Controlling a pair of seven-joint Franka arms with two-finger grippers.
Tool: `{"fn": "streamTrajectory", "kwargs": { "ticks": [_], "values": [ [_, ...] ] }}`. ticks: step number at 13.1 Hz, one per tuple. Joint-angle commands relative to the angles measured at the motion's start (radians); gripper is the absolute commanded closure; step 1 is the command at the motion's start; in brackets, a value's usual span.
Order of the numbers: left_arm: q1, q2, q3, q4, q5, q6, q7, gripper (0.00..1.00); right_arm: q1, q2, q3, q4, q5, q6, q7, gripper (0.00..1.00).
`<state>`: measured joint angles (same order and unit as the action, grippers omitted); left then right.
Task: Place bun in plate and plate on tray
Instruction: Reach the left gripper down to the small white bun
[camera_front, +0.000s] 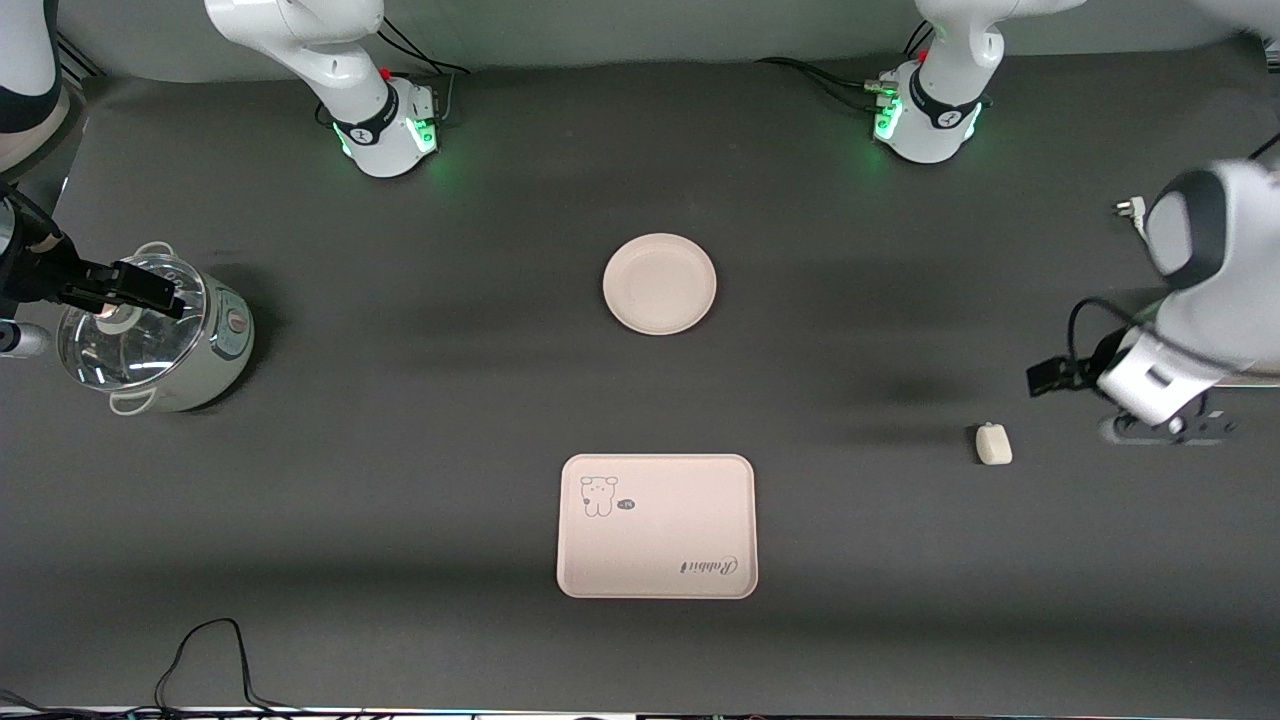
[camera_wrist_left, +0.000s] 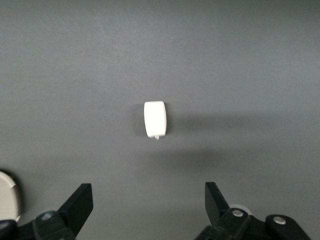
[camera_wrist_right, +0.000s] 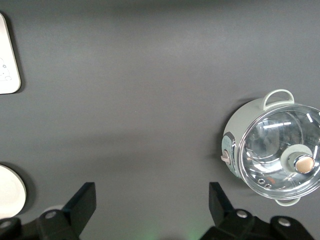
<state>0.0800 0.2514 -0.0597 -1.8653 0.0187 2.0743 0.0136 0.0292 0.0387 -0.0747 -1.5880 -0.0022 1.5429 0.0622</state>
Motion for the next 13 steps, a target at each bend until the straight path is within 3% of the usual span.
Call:
{"fn": "streamTrajectory", "kwargs": {
  "ticks": [1, 6, 9, 12, 13],
  "values": [
    [0.014, 0.081, 0.000, -0.060, 0.003, 0.163, 0.020, 0.00, -0.005, -0.010, 0.003, -0.009, -0.010, -0.003, -0.005, 0.00],
    [0.018, 0.198, -0.002, -0.201, 0.003, 0.501, 0.019, 0.00, -0.005, -0.010, 0.001, -0.009, -0.010, -0.003, -0.005, 0.00],
    [0.017, 0.227, -0.002, -0.213, 0.003, 0.541, 0.020, 0.03, -0.005, -0.010, 0.003, -0.009, -0.009, -0.003, -0.005, 0.00],
    [0.017, 0.230, 0.000, -0.212, 0.003, 0.540, 0.022, 0.40, -0.005, -0.010, 0.003, -0.009, -0.009, -0.003, -0.005, 0.00],
    [0.017, 0.230, 0.000, -0.210, 0.003, 0.540, 0.022, 0.48, -0.005, -0.010, 0.003, -0.009, -0.009, -0.003, -0.005, 0.00]
  ]
}}
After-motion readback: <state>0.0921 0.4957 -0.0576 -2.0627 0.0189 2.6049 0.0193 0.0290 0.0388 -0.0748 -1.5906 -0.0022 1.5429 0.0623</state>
